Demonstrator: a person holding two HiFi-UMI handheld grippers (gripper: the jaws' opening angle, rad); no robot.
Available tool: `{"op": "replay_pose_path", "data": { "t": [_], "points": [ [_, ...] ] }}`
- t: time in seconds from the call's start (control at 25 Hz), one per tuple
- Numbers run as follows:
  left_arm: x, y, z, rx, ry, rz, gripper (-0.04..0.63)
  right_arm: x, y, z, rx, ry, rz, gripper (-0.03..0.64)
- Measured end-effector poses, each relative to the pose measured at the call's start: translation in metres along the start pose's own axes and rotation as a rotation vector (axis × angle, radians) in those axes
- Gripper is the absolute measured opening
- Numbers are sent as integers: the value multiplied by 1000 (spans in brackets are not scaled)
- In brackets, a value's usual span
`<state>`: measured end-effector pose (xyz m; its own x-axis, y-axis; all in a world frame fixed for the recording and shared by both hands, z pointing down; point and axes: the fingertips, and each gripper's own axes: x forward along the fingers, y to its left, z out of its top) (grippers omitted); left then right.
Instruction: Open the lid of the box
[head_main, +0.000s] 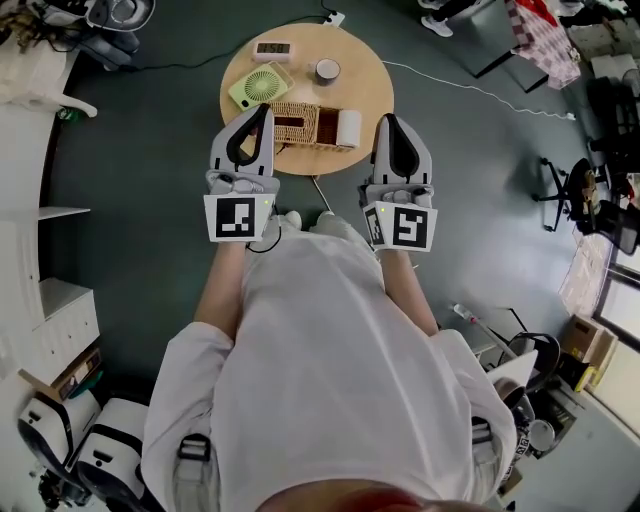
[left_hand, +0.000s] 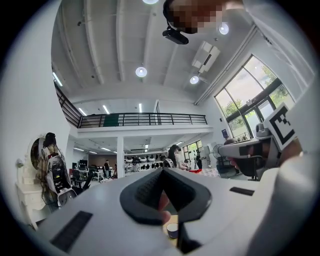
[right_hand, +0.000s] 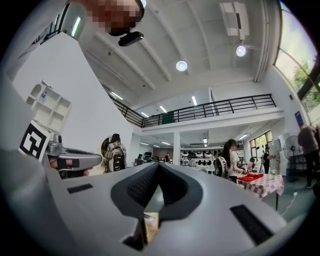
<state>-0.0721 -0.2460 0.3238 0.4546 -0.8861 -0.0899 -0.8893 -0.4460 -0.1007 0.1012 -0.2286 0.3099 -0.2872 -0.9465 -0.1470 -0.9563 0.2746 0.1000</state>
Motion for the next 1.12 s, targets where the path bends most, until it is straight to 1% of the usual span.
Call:
{"op": "replay_pose_path", "data": {
  "t": [0.16, 0.24, 0.32, 0.4, 0.48, 0.52, 0.64, 0.76, 0.8, 0.92, 1.04, 1.08, 1.12],
  "points": [
    [7, -4, 3, -39, -16, 0, -5, 7, -8, 2, 6, -1, 18, -2],
    [9, -5, 3, -67, -39, 0, -5, 8, -13, 3, 7, -3, 24, -2],
    [11, -6, 3, -125, -66, -1, -5, 8, -19, 3, 5, -4, 29, -3],
    [11, -5, -1, -204, -81, -9, -5, 9, -23, 3, 3, -6, 32, -2],
    [10, -2, -7, -307, -97, -27, -5, 9, -24, 3, 3, -5, 34, -2],
    [9, 0, -9, -371, -110, -38, -5, 9, -24, 3, 2, -3, 36, -2],
    [5, 9, -22, -593, -145, -58, -5, 7, -24, 1, 0, 4, 46, -2],
    [0, 21, -41, -834, -184, -54, -5, 4, -24, -1, -6, 12, 53, -2],
    [-1, 24, -46, -894, -197, -51, -5, 3, -24, -2, -9, 15, 53, -2],
    [-1, 28, -60, -1015, -222, -58, -5, 2, -25, -3, -16, 23, 53, -2],
    [0, 27, -74, -1183, -277, -79, -5, 1, -25, -6, -21, 35, 53, -2],
    [1, 26, -79, -1225, -291, -84, -3, 1, -26, -8, -22, 40, 52, -2],
    [1, 25, -84, -1247, -295, -88, -3, 1, -27, -10, -22, 46, 52, -2]
  ]
}}
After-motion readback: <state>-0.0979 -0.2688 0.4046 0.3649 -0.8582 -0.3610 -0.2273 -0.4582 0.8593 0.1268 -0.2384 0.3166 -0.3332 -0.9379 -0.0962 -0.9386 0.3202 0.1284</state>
